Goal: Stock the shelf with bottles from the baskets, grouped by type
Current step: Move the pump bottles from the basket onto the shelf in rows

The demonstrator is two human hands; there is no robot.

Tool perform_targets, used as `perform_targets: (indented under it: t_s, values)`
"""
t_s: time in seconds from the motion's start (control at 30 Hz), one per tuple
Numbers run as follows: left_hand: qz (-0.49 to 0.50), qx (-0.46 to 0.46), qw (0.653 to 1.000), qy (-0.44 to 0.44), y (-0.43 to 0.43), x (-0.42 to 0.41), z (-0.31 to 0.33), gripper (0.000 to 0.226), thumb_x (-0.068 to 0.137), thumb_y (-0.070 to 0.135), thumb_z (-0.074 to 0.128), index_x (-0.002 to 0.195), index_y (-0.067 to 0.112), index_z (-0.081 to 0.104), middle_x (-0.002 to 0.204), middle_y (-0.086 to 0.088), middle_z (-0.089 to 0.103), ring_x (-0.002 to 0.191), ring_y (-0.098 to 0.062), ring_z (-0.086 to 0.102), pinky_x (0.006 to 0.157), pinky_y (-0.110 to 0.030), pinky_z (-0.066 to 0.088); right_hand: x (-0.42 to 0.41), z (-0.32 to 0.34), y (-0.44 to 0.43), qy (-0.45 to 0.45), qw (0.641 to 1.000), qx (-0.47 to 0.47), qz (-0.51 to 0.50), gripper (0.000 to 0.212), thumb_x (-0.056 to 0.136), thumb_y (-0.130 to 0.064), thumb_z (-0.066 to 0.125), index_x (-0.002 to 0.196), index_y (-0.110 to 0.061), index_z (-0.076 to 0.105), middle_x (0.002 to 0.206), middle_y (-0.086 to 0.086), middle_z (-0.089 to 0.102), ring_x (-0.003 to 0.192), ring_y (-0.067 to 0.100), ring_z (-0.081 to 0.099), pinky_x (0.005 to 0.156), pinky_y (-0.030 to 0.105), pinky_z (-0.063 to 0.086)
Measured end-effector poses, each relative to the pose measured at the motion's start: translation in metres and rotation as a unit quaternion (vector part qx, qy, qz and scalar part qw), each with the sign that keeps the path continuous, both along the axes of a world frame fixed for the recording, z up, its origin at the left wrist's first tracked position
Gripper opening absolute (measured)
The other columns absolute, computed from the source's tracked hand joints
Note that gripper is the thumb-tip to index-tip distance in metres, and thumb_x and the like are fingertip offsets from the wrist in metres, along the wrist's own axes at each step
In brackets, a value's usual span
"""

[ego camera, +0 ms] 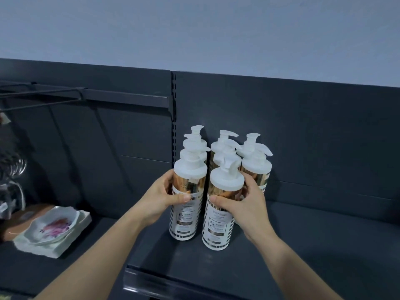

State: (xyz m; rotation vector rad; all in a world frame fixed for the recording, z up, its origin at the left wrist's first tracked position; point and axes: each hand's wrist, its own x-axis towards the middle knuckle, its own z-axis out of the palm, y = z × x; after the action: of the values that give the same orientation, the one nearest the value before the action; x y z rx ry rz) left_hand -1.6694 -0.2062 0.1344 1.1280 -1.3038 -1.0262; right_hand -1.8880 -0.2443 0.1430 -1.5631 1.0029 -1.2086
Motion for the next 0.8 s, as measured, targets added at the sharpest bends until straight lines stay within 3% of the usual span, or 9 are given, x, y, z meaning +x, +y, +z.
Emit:
perform_targets:
  t_s: [0.17,0.23,0.43,0.6,0.8]
  values:
    - [-0.005,0.019,1.000,-0.005,-0.005,0.006,-0.009,0.089,0.056,0.025,0.089,0.134,0.017,0.049,0.128,-0.008,0.063,0.119,-0.023,0.059,0.100,-0.042,0.049,0.006,-0.004,-0.004,0.011,1.000,-0.020,0.001,0.077,0.057,-0.019,0.094,0.123,-0.032,0.057,0.116,-0.014,0.067,0.110,0.006,0.063,0.097,0.038,0.054]
    - [0.005,0.030,1.000,0.007,-0.006,0.009,-0.012,0.097,0.051,0.030,0.093,0.136,0.016,0.048,0.128,-0.009,0.062,0.121,-0.025,0.058,0.103,-0.047,0.046,0.007,-0.007,-0.005,0.027,0.999,-0.036,-0.005,0.080,0.057,-0.029,0.093,0.127,-0.032,0.054,0.122,-0.013,0.063,0.114,0.006,0.059,0.099,0.039,0.052]
    - [0.028,0.034,0.999,-0.031,-0.008,0.011,-0.017,0.085,0.055,0.032,0.087,0.132,0.019,0.052,0.126,-0.003,0.064,0.120,-0.019,0.058,0.104,-0.048,0.046,0.003,-0.012,-0.003,0.118,0.989,-0.079,-0.029,0.097,0.047,-0.061,0.083,0.132,-0.038,0.044,0.131,-0.016,0.049,0.123,0.006,0.050,0.102,0.040,0.049]
    - [0.086,0.026,0.985,-0.146,-0.003,0.003,-0.018,0.089,0.049,0.049,0.086,0.129,0.030,0.049,0.127,0.007,0.058,0.119,-0.004,0.054,0.098,-0.029,0.047,0.004,-0.020,-0.005,0.194,0.978,-0.067,-0.033,0.087,0.050,-0.051,0.087,0.123,-0.036,0.042,0.121,-0.017,0.054,0.116,0.007,0.054,0.097,0.037,0.050]
    - [0.103,0.030,0.979,-0.175,-0.007,-0.002,-0.017,0.085,0.049,0.047,0.086,0.124,0.029,0.052,0.122,0.007,0.062,0.114,-0.007,0.058,0.099,-0.041,0.049,0.006,-0.020,-0.009,0.184,0.980,-0.066,-0.039,0.078,0.056,-0.041,0.089,0.120,-0.030,0.046,0.117,-0.015,0.058,0.112,0.008,0.057,0.095,0.037,0.051]
